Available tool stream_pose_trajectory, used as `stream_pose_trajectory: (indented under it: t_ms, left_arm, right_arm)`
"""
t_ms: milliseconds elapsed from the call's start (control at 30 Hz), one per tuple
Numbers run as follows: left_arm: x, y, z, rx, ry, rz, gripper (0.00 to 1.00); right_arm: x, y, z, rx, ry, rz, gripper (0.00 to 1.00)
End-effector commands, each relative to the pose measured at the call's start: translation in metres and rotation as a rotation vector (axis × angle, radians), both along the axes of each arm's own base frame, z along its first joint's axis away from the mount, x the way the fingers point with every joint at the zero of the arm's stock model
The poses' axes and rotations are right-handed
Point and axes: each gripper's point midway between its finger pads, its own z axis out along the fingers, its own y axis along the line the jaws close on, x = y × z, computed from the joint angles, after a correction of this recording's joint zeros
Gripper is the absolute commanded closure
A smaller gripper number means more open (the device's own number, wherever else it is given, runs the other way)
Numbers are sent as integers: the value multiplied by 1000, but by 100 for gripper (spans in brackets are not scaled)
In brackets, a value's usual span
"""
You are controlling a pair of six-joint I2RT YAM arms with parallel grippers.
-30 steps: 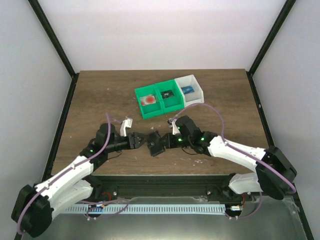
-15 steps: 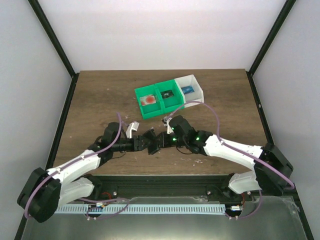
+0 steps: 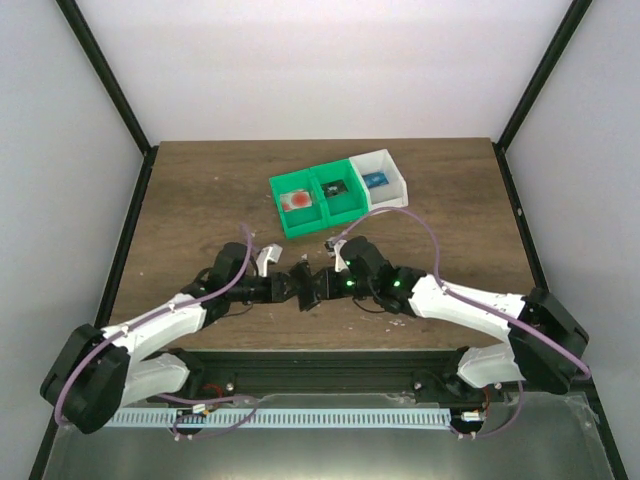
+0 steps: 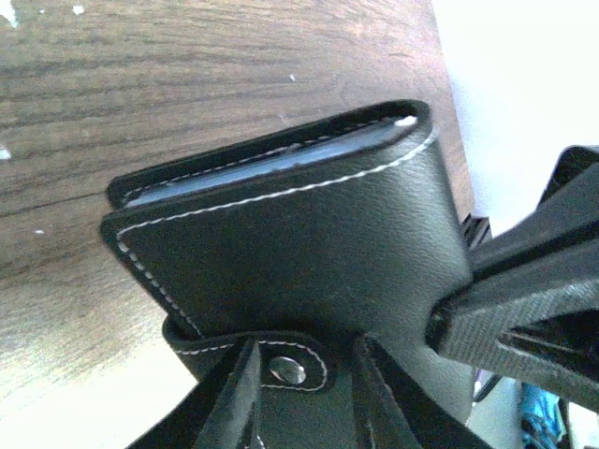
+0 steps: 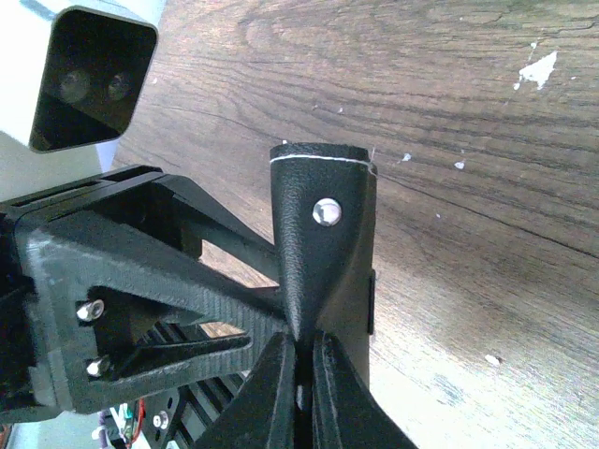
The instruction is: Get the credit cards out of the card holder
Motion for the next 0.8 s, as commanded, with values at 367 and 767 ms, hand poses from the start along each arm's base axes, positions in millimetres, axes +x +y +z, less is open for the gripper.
stream_pose_trajectory:
  t_ms: [367, 767]
  left_arm:
    - [6, 10, -15, 90, -22, 30, 100]
    - [1, 30, -17, 146, -51, 96, 100]
  right_arm:
    - [-10, 11, 29, 92, -55, 46, 100]
    - [3, -23, -22, -90, -30, -91, 99]
